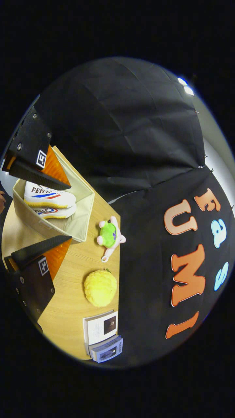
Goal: Open the storage box then place both shoes into the box .Put the left shoe in first, then the right shoe, with the right side of both shoes facing outward in a uniform manner.
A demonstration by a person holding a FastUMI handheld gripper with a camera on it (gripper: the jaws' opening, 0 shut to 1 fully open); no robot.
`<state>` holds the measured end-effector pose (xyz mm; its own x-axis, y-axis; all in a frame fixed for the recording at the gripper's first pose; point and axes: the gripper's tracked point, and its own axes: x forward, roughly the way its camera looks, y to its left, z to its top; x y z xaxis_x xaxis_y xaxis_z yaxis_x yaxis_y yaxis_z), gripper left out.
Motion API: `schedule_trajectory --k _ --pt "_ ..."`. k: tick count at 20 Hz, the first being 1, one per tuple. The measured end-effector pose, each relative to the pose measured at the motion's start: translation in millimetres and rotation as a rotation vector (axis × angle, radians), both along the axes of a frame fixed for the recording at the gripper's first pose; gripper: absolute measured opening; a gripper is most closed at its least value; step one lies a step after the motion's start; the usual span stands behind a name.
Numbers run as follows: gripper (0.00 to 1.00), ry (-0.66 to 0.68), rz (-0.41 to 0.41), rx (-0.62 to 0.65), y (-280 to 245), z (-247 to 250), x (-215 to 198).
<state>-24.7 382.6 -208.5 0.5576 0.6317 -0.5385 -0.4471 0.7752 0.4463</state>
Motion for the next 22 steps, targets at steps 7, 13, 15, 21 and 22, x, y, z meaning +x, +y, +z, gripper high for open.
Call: schedule_trajectory --k 7,13,15,21,22 --pt "0.93 -0.242 -0.171 -0.033 -96 35 26" --pt "0.96 -0.414 -0.332 -0.104 -192 62 37" --pt "0.96 -0.486 -0.395 -0.148 -226 75 36" --pt "0.96 -0.638 -0.534 -0.181 -300 109 20" --pt "0.96 -0.648 -0.549 -0.185 -309 111 18"
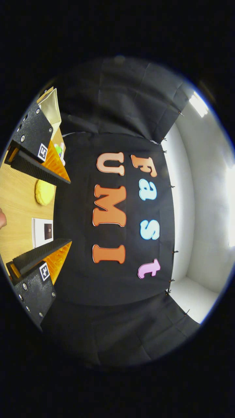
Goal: Open the storage box then place both shoes into the box .Put the left shoe in first, then the right shoe, with the right side of both shoes facing outward in a uniform manner.
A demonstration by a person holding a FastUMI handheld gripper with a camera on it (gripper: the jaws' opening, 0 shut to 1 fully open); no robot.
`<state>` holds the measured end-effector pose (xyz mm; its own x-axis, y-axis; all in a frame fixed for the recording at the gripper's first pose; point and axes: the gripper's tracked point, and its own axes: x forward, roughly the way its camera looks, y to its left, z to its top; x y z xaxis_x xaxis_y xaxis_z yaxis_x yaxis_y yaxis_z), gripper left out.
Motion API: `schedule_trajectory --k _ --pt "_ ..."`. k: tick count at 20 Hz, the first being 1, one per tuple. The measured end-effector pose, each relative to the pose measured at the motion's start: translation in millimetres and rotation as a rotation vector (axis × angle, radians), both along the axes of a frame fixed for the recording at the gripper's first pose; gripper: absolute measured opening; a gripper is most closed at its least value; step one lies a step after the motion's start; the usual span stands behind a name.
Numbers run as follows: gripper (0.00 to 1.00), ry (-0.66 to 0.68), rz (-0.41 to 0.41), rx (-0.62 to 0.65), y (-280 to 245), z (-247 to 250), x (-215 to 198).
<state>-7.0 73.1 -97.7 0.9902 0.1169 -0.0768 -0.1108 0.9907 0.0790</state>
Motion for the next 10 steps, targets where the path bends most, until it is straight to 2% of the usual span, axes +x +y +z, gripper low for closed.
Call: schedule_trajectory --k 5,10 --pt "0.96 -0.048 -0.047 -0.012 -35 9 -9" --pt "0.96 -0.064 -0.055 -0.01 -41 20 -14"
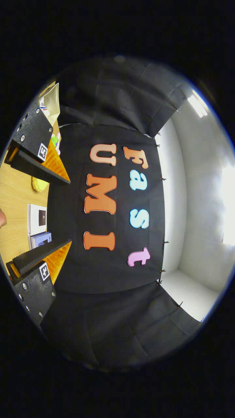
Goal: Open the storage box then place both shoes into the box .Put the left shoe in first, then the right shoe, with the right side of both shoes facing outward in a uniform manner.
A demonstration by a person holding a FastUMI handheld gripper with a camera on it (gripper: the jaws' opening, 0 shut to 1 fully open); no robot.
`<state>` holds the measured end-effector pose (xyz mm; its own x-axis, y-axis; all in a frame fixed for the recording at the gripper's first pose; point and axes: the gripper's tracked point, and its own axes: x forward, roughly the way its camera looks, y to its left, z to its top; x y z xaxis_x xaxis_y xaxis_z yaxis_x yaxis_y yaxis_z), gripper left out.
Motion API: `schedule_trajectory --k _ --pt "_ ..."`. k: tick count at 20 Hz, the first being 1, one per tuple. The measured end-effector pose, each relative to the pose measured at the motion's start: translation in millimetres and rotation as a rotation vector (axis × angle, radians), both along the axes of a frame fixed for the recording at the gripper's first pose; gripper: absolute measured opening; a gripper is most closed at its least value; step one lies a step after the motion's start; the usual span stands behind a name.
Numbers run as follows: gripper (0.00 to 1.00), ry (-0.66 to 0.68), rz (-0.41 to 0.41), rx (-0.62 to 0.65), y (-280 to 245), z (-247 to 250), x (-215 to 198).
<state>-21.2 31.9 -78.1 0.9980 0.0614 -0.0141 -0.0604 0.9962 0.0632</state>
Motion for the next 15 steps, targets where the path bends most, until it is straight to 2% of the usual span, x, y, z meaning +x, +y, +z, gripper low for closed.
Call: schedule_trajectory --k 15 --pt "0.97 -0.025 0.024 -0.016 17 19 4"
